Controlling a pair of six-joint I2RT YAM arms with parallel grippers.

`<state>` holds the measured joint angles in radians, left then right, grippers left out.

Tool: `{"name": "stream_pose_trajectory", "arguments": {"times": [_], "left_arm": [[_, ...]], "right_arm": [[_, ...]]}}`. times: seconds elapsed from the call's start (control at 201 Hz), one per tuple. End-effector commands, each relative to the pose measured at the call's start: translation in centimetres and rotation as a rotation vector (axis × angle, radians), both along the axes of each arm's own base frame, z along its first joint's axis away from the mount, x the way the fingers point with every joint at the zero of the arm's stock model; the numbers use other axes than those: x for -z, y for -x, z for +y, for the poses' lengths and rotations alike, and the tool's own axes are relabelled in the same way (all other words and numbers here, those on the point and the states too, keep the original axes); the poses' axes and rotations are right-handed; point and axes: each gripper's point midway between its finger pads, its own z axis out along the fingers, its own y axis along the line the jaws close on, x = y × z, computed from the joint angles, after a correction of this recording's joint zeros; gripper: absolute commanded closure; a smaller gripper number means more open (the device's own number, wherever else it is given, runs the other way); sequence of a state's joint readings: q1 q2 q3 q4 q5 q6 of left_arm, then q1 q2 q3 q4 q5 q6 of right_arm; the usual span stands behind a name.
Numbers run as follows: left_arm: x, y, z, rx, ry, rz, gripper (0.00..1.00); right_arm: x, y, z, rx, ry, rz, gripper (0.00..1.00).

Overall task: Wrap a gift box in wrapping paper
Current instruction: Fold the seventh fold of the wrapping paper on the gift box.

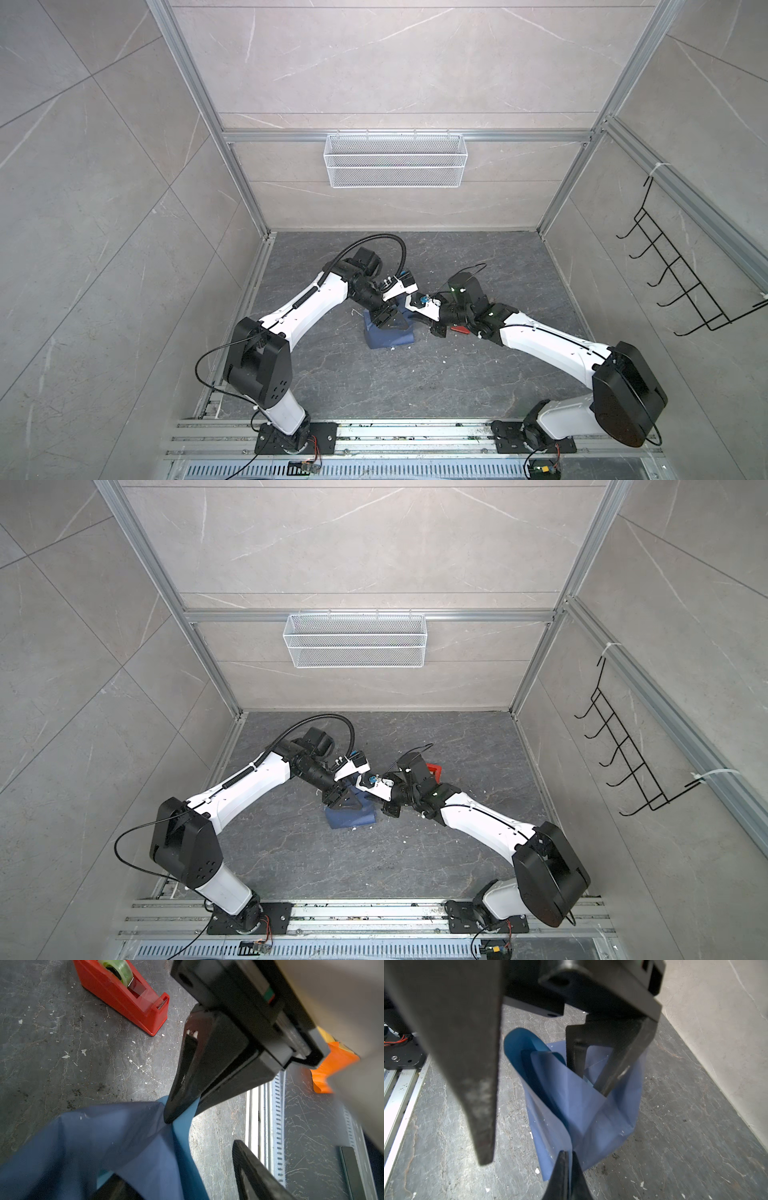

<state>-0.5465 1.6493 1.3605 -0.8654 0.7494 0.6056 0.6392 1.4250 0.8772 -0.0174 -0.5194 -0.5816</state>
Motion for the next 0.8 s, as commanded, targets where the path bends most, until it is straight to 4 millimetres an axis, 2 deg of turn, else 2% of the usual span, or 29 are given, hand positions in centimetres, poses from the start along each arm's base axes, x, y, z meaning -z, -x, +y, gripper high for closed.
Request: {"name": "stream_pose_trajectory", "arguments": {"times": [0.0,0.12,0.234,0.344,0.463,0.607,0.672,0.792], "left_arm": [[-0.8,-0.2,-0.7,-0.007,0.021,0.007,0.45],[-0.9,0.2,-0.7,-0.003,0.029,0.018,0.73],[-1.4,0.2,-0.4,-0.002,0.015,-0.003,0.85],[-1.2,0.1,-0.4,0.007,0.017,-0.013,1.0],[-0.9,0.0,-0.5,0.003,0.003,0.002,1.0],[-1.2,0.2,-0.5,0.006,0.013,0.001,1.0],[-1.2,0.1,-0.5,0.006,0.012,0.005,1.0],[-1.5,0.2,-0.4,0.004,0.006,0.001,1.0]], "right_arm": [[-0.5,0.1,-0.1,0.011,-0.052,0.017,0.94],[-0.1,0.1,-0.2,0.02,-0.061,0.013,0.95],[-0.3,-0.1,-0.6,0.062,-0.085,0.018,0.94],[-0.5,0.5,-1.0,0.075,-0.106,0.017,0.88],[-0.4,1.1,-2.9,0.165,-0.098,0.027,0.85],[-0.5,4.4,-4.5,0.193,-0.075,0.013,0.82],[-0.7,5.5,-4.5,0.199,-0.083,0.003,0.82],[-1.0,6.8,-2.8,0.186,-0.105,-0.004,0.82]]}}
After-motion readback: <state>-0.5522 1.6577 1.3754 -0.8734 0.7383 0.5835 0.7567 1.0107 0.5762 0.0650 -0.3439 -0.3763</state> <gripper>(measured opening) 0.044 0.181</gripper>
